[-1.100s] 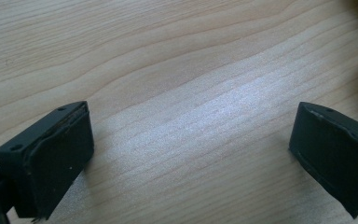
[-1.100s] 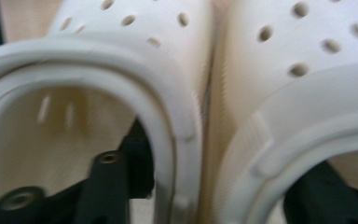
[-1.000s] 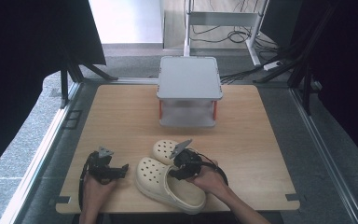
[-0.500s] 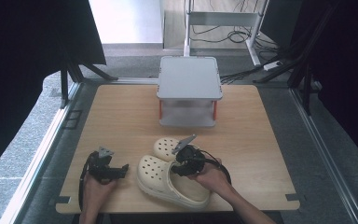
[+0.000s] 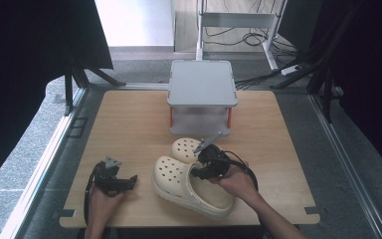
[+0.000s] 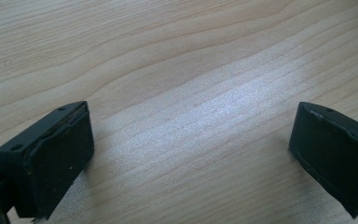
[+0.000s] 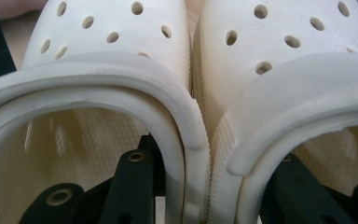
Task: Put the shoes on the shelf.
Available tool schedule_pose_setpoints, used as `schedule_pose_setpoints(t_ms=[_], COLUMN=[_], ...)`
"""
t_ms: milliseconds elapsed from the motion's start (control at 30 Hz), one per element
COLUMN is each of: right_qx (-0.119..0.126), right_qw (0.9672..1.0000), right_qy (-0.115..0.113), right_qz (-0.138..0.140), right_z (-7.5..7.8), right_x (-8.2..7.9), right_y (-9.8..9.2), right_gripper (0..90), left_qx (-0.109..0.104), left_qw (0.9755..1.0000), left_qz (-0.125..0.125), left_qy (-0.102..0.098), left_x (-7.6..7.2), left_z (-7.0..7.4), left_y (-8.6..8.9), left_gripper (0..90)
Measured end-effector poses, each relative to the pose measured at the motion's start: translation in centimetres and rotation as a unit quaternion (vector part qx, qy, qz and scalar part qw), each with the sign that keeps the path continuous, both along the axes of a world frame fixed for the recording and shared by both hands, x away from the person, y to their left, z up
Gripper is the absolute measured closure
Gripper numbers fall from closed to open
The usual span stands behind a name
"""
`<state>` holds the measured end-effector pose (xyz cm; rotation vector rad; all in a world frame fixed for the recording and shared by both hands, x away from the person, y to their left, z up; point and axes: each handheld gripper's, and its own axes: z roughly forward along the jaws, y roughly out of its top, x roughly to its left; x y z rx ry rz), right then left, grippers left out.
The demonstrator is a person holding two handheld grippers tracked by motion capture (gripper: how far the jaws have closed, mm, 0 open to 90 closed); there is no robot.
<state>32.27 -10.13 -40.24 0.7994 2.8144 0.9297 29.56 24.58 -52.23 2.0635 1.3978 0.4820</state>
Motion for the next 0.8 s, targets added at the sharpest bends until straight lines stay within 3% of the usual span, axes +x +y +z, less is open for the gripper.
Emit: schedule_pose_setpoints(t_ms=[400, 800], right_qx=[0.009, 0.019], right_qw=[0.9993, 0.9958], right_qy=[-0.002, -0.021], right_qz=[-0.037, -0.087], right_z=[2.8, 7.2], right_x=[1.2, 2.3], right_y=[-2.3, -4.0], right_gripper=[66.8, 66.8], left_qx=[0.000, 0.001], left_qw=[1.0000, 1.0000], left_qz=[0.001, 0.000], left_qy=[-0.001, -0.002], left_x=[0.0, 0.0], left_z=[0.0, 0.0], left_y=[0.0, 0.0], left_gripper=[0.0, 0.0])
